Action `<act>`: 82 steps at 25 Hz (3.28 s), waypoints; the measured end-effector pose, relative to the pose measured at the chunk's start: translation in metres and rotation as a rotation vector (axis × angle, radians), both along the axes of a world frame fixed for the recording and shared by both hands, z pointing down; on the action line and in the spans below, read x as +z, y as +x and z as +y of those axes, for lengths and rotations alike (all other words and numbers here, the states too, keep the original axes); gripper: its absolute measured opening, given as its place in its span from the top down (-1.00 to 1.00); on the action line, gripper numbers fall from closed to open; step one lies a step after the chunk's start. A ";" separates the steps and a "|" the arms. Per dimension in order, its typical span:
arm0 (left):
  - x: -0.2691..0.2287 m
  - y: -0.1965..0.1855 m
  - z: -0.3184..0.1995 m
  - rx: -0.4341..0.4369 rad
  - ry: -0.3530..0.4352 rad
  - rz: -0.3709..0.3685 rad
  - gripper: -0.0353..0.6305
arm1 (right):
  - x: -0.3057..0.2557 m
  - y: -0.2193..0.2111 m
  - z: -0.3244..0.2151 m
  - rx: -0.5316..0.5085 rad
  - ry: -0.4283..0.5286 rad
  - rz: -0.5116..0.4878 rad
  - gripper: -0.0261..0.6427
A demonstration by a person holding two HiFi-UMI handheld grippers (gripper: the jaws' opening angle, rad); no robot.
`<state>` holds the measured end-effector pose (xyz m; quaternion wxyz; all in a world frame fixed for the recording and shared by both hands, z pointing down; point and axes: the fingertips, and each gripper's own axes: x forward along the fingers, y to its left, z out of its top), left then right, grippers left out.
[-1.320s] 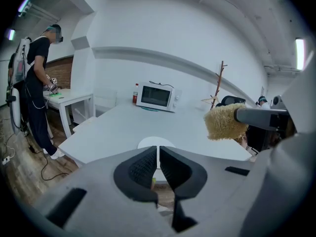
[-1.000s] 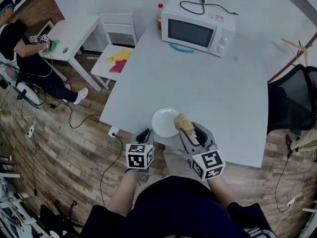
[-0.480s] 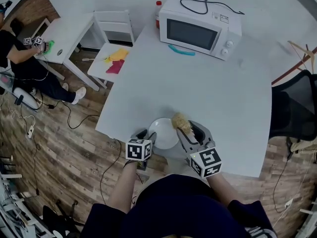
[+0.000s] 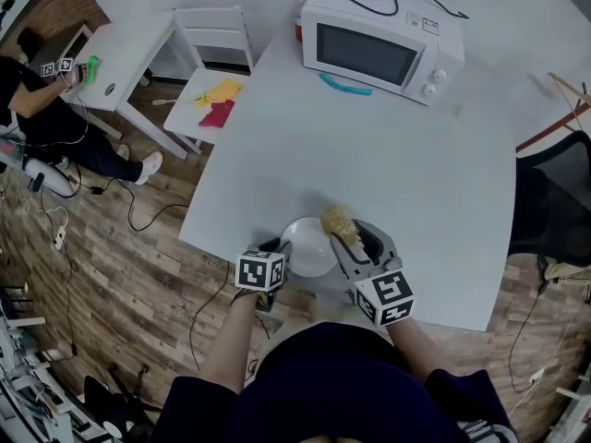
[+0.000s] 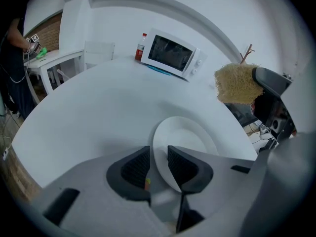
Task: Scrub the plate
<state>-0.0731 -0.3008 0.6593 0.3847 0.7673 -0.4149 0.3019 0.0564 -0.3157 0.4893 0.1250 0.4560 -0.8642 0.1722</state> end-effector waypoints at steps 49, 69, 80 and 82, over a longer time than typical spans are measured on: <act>-0.081 0.003 0.020 0.024 0.282 -0.007 0.76 | 0.084 -0.031 0.045 -0.077 -0.150 0.082 0.37; -0.079 -0.013 0.007 -0.046 0.282 -0.037 0.76 | 0.060 -0.094 0.067 -0.343 -0.153 -0.047 0.38; -0.075 -0.016 0.008 -0.038 0.285 -0.067 0.76 | 0.089 -0.070 0.096 -0.367 -0.217 0.039 0.38; -0.074 -0.017 0.009 -0.030 0.286 -0.074 0.76 | 0.093 -0.059 0.092 -0.337 -0.223 0.055 0.38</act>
